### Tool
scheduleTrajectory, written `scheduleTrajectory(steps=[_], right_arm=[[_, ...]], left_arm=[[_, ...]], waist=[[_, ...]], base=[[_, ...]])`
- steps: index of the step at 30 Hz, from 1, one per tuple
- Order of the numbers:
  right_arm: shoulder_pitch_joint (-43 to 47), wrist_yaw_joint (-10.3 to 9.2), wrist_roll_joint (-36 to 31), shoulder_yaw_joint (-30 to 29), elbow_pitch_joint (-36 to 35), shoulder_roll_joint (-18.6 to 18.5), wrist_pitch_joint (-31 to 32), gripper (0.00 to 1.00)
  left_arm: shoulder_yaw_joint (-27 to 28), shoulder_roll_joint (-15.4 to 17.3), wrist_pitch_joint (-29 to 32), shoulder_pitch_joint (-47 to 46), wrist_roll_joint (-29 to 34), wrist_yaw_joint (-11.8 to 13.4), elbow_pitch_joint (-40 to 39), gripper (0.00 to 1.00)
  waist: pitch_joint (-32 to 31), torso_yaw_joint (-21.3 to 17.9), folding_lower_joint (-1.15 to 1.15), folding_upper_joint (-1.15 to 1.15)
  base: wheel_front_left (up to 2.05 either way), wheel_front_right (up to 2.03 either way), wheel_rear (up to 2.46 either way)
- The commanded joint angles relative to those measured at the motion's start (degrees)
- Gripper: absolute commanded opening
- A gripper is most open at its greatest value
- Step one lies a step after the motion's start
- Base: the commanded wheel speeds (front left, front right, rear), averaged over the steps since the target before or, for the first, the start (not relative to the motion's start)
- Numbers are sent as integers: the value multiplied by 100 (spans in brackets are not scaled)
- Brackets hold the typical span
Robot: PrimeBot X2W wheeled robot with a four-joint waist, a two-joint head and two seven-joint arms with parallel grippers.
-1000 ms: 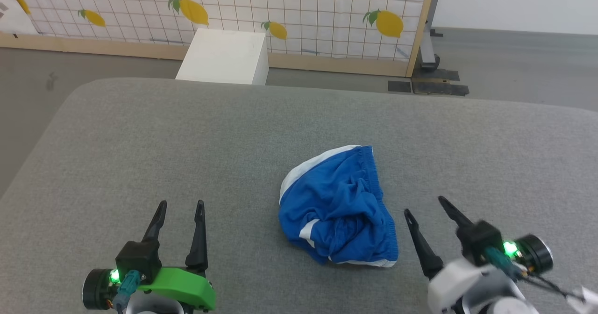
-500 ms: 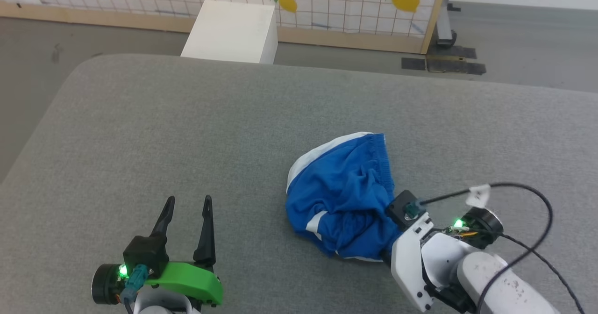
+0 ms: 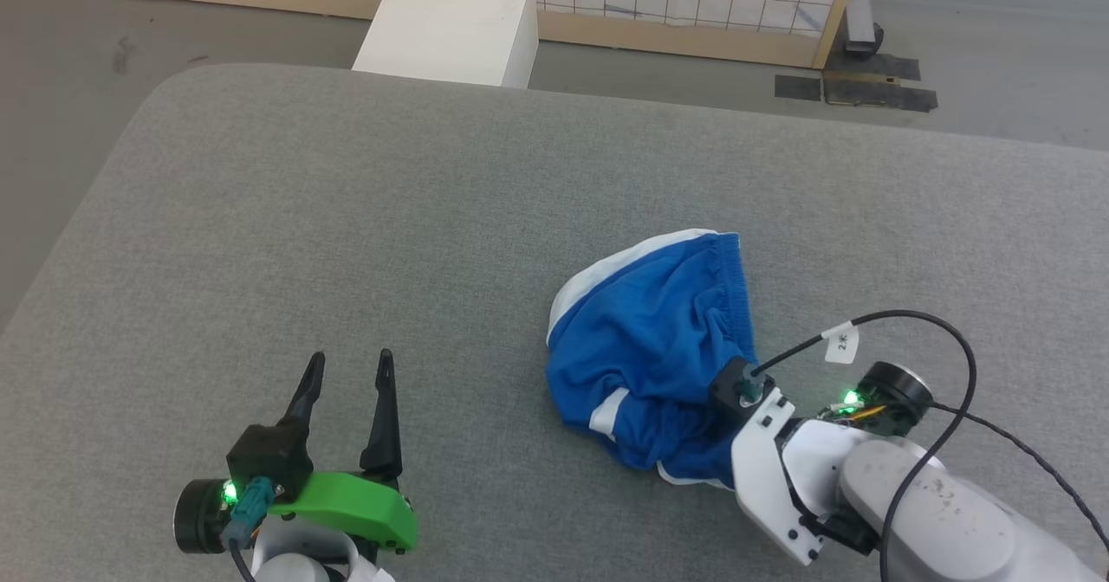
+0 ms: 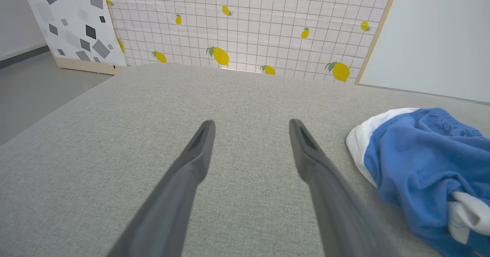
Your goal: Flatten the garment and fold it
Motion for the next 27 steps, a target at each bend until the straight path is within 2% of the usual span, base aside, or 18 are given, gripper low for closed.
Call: scheduleTrajectory(steps=[1,6,10,16,22,25,27], right_arm=[[165,28,37,232,280,94,-87,0],[-38,28,-37,245,423,102,-734,0],[59,28,-167,-209,165,-45,-1450,0],[903,28,-497,-1860,-663,-408,-2188,0],[2024,28,-745,-3650,-1118,-394,-2383,0],[2515,28,-849,-4205,-1031,-275,-2275,0],[2804,28,-862,-4349,-909,-223,-2177,0]], left_arm=[[-3,-18,-21,-103,-35,34,17,100],[38,-18,-21,-39,-5,37,81,100],[54,-18,-21,54,15,38,117,100],[90,-18,-21,224,27,45,89,100],[33,-18,-21,239,46,30,67,100],[-22,-18,-21,204,65,23,66,100],[-41,-18,-21,193,72,19,65,100]], waist=[[-9,-12,0,0],[-173,-117,0,0],[-354,-205,0,0],[-517,-418,0,0],[-532,-597,0,0],[-510,-613,0,0],[-501,-607,0,0]], base=[[0,0,0],[0,0,0],[0,0,0],[0,0,0],[0,0,0],[0,0,0],[0,0,0]])
